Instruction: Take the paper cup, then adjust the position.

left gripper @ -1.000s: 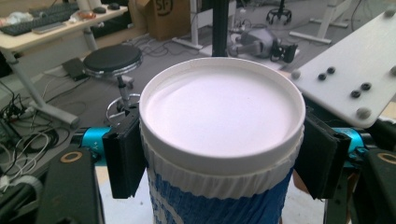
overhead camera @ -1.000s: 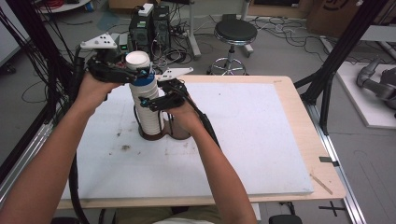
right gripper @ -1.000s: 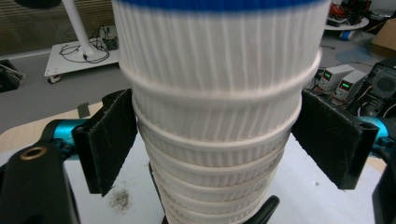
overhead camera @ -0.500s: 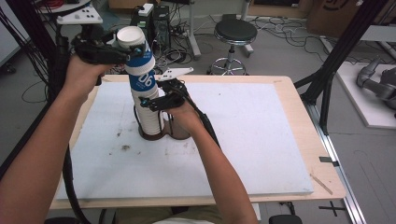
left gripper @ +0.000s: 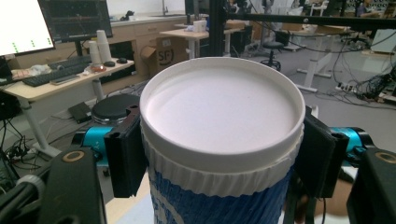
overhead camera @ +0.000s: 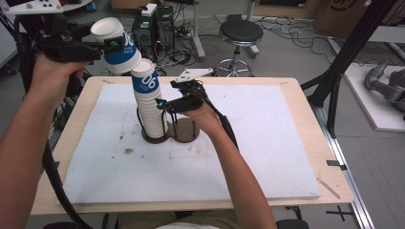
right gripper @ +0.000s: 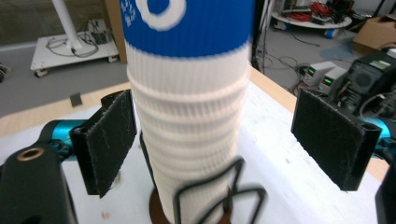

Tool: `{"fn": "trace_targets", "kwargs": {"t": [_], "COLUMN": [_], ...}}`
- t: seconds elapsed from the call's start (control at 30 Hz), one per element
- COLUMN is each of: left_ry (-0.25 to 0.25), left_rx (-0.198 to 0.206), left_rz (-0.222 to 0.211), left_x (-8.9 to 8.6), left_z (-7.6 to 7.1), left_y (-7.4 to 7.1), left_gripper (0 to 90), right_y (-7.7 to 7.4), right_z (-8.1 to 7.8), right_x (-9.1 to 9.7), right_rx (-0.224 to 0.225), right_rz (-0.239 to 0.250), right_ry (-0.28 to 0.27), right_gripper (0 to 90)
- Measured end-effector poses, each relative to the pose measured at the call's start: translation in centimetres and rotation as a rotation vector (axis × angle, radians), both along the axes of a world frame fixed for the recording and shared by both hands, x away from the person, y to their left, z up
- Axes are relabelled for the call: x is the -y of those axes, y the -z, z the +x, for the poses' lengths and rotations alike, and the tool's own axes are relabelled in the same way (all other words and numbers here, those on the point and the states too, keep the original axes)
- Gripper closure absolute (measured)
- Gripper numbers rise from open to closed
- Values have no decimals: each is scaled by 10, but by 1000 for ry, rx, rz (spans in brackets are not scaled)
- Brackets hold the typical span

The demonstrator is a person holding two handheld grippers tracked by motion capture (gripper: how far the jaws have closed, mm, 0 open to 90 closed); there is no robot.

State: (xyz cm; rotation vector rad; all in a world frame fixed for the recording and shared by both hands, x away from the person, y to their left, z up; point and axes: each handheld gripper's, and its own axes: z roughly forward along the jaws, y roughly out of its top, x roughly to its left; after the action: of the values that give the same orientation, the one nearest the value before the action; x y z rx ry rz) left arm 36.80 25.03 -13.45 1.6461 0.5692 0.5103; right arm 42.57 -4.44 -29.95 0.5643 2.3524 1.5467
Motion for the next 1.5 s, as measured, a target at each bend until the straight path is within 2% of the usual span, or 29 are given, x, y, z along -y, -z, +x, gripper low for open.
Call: {"fn": "trace_targets", "kwargs": {"t": [0.1,0.3,0.33,0.37,0.4,0.53,0.7,0.83,0.9,1.03,1.13,1.2,1.4,1.5], "left_ry": [11,33,31,30,30,38,43,42,50,64,89,102,119,127], "left_rx": [2,-11,-11,-11,-12,-36,-65,-71,-69,-73,-80,-85,-94,-92], "left_rz": [1,15,22,26,29,31,14,22,11,16,35,42,34,47], "left_x": [-6,-17,-18,-19,-20,-20,-19,-12,-6,9,22,29,50,59], "left_z": [-9,-30,-34,-36,-38,-42,-44,-49,-53,-60,-60,-58,-56,-52], "left_y": [3,24,30,36,42,74,106,127,136,152,161,167,175,175], "left_gripper": [287,287,287,286,286,286,286,286,286,286,286,286,286,286], "right_y": [-1,4,4,6,7,16,36,53,60,67,70,72,72,70], "right_z": [-4,-22,-24,-28,-31,-43,-56,-65,-70,-78,-81,-79,-83,-85], "right_x": [18,55,59,67,74,100,129,146,153,164,170,171,170,171], "right_rx": [-5,-5,-18,-5,-15,-23,-36,-55,-66,-55,-46,-54,-57,-51], "right_rz": [-14,-39,-49,-53,-51,-60,-99,-104,-96,-87,-63,-66,-60,-39], "right_ry": [6,35,46,57,62,94,142,168,178,201,219,222,213,208], "right_gripper": [144,144,144,144,144,144,145,144,145,144,144,144,145,145]}}
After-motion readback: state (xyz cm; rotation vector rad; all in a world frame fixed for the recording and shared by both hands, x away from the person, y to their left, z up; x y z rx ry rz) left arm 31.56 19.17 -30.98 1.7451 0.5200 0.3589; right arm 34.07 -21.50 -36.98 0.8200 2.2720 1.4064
